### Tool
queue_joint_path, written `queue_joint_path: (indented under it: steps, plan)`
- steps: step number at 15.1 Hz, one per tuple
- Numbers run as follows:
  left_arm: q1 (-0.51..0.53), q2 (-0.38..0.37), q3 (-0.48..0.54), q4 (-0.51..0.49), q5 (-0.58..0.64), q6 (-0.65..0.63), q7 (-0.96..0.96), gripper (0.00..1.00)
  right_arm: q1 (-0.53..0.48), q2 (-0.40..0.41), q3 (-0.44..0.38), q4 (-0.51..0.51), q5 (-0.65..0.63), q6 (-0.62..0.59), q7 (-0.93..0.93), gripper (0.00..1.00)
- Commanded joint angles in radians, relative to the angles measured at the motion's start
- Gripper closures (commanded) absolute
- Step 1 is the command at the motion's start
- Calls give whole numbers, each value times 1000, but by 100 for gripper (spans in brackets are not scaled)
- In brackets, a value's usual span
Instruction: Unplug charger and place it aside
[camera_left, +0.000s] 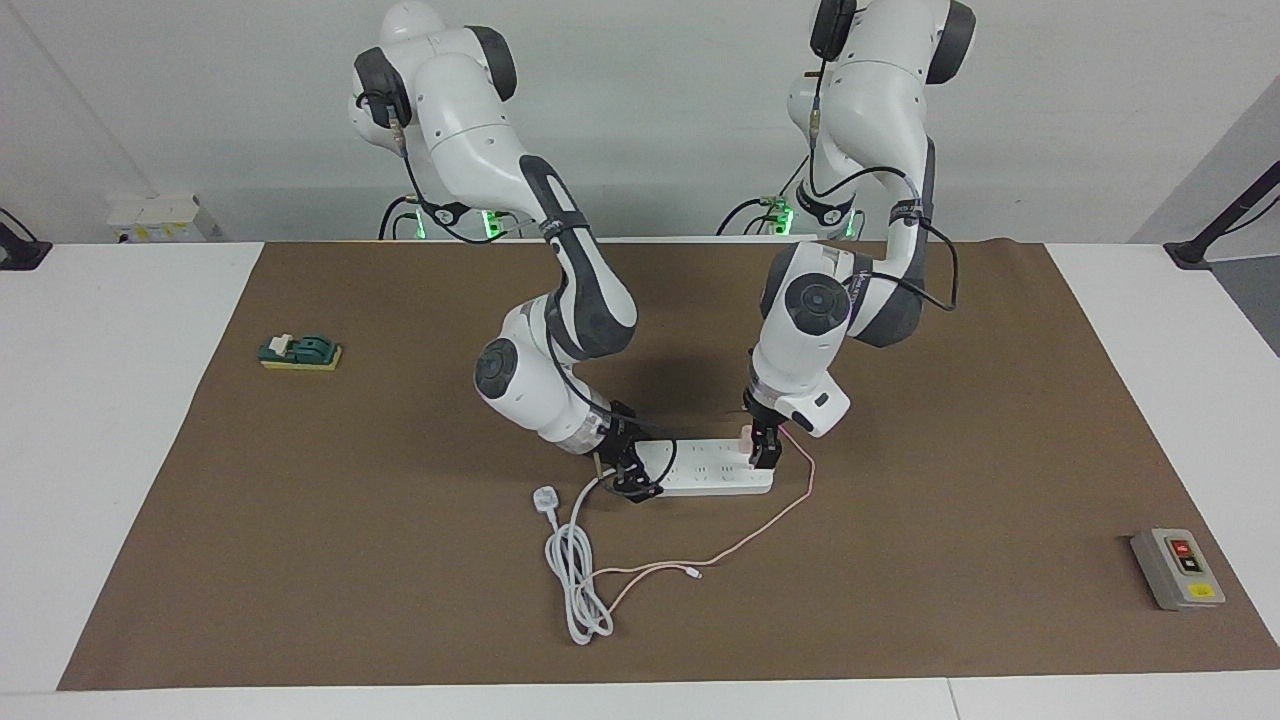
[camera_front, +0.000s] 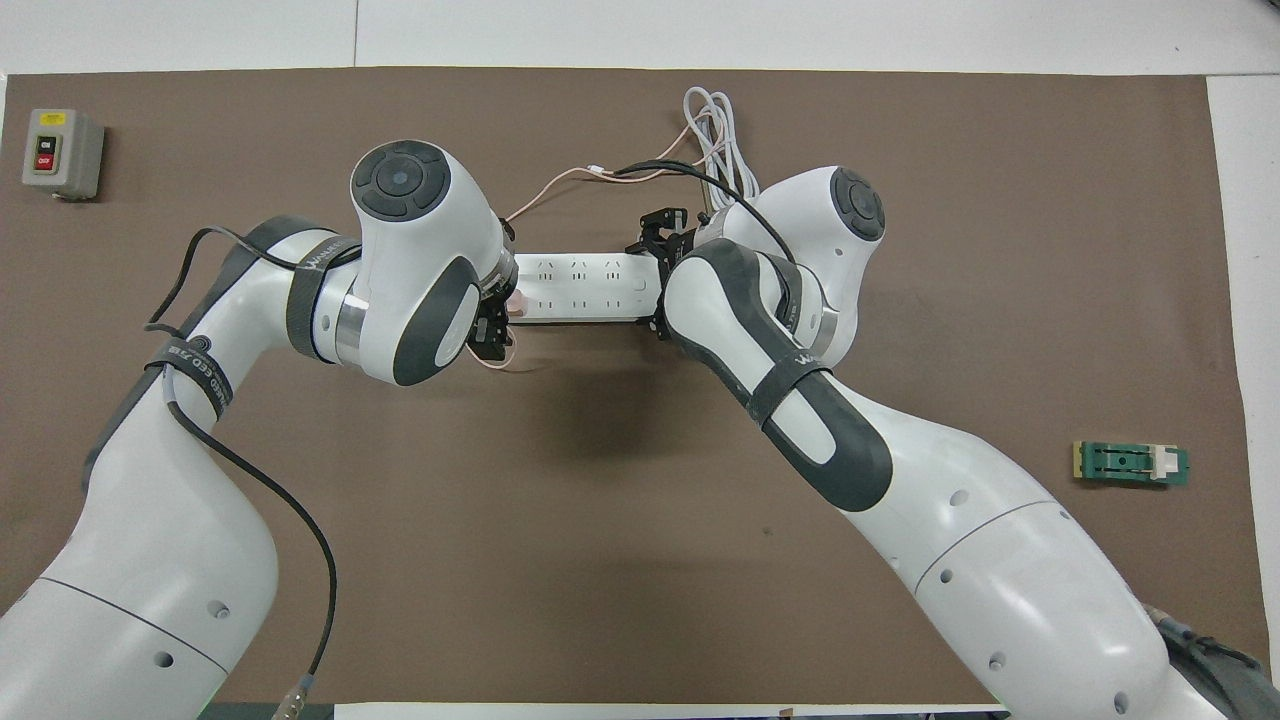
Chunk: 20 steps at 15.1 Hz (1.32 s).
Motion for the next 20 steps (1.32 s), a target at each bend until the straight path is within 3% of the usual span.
queue_joint_path:
  steps: [1,4,5,6,20]
  plan:
    - [-15,-14,14,-32,15,29,-7,30,0,39,6,2,19,54,-79,100]
    - [-15,-15,14,-32,15,31,-7,60,-2,40,6,3,19,53,-91,100]
    - [-15,-15,14,-32,17,29,-4,85,-3,39,6,3,19,53,-92,100]
    - [-17,-15,14,-32,17,28,-3,100,-3,40,6,3,19,53,-92,100]
    - [-25,-41,17,-23,49,-32,16,100,-10,40,6,8,21,47,-92,100]
